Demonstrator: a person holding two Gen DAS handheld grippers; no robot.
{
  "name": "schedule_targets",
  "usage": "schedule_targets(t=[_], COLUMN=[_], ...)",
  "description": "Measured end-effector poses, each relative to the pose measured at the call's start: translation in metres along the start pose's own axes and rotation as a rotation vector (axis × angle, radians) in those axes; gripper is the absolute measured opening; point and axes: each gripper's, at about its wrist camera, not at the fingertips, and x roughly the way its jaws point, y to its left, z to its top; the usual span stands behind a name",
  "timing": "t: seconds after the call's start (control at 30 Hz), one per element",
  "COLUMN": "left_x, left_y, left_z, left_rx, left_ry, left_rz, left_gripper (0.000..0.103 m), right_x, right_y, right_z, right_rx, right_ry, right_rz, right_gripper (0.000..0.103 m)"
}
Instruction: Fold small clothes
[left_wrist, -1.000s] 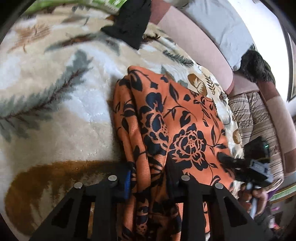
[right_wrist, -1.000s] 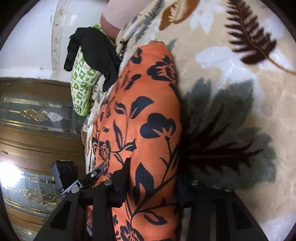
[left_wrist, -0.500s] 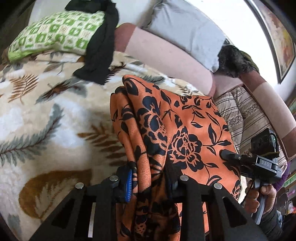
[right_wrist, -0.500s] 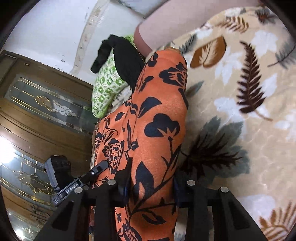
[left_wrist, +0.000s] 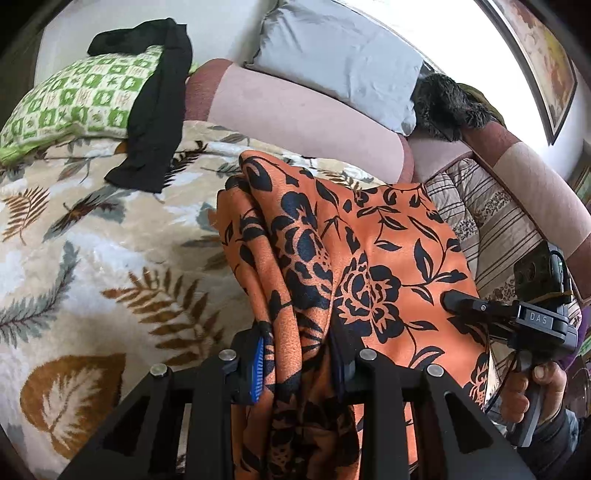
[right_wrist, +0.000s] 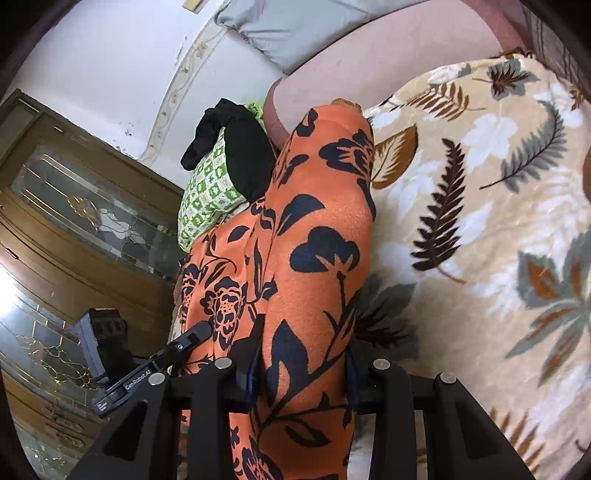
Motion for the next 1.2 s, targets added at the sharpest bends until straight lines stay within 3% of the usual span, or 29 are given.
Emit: schedule_targets(t=[0.57,0.93,1.2], left_x=[0.03,0.051,0.076], left_y=[-0.02,-0.012,-0.001], left_z=[0.026,0.036,0.035], left_rx=[0.01,0.016,-0.002], left_ry=[-0.001,0.005,0.042], left_rz=[0.009,0.032,0.042], left_gripper=[0.03,0.03,0.03], right_x=[-0.005,0.025,0.052], right_y=[-0.009,-0.03,-0.052], right_z=[0.038,0.067,0.069], right_rx=[-0.038,-0.021,0.019], right_ry=[-0.005,0.02,0.059], right_rz=[-0.049,-0.044,-0.044], right_gripper=[0.037,0.037,0.037])
